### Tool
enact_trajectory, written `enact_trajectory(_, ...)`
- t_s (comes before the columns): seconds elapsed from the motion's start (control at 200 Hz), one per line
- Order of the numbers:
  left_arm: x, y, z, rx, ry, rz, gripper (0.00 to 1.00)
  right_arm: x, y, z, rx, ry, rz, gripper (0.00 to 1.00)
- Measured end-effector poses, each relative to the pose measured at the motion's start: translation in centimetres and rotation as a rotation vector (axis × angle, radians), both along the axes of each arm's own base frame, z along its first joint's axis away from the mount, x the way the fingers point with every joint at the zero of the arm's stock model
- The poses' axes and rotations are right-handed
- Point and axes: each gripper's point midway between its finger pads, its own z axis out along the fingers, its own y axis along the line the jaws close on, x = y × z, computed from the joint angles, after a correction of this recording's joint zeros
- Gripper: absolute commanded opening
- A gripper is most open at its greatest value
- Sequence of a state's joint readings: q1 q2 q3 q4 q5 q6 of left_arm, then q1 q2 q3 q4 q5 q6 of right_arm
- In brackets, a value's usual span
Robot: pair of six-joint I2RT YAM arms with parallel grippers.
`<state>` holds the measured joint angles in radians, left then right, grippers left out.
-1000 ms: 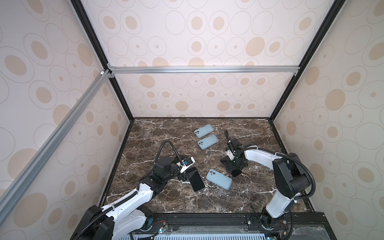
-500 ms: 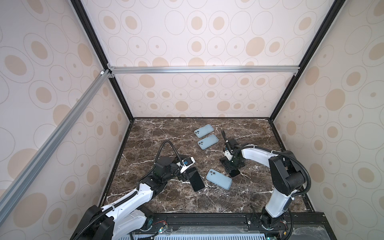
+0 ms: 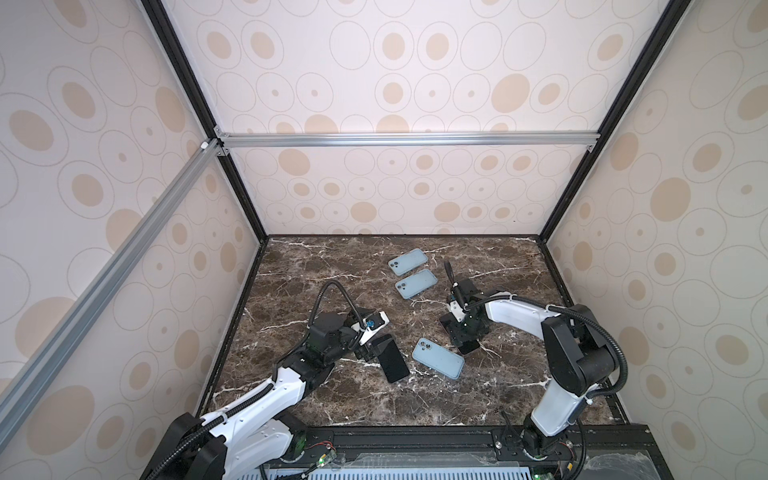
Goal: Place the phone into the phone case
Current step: 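Lower the right gripper and close it on the pink-framed phone's edge, then lift the phone with the right gripper toward the left gripper while the left gripper approaches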
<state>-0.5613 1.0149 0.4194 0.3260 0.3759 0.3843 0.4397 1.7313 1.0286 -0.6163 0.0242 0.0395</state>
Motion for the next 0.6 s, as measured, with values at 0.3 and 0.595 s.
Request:
enact_trajectory(0.3,1.8,-0.3,4.6,-0.120,0.010,0.081,0.90,0.3,0.3,2.5,0.053,-0.108,0.014,0.53)
enact_trajectory(0.595,4.3,-1.5,8.4,-0.291,0.142,0.163,0.84,0.1,0.4,4.1,0.087,-0.181,0.037,0.52)
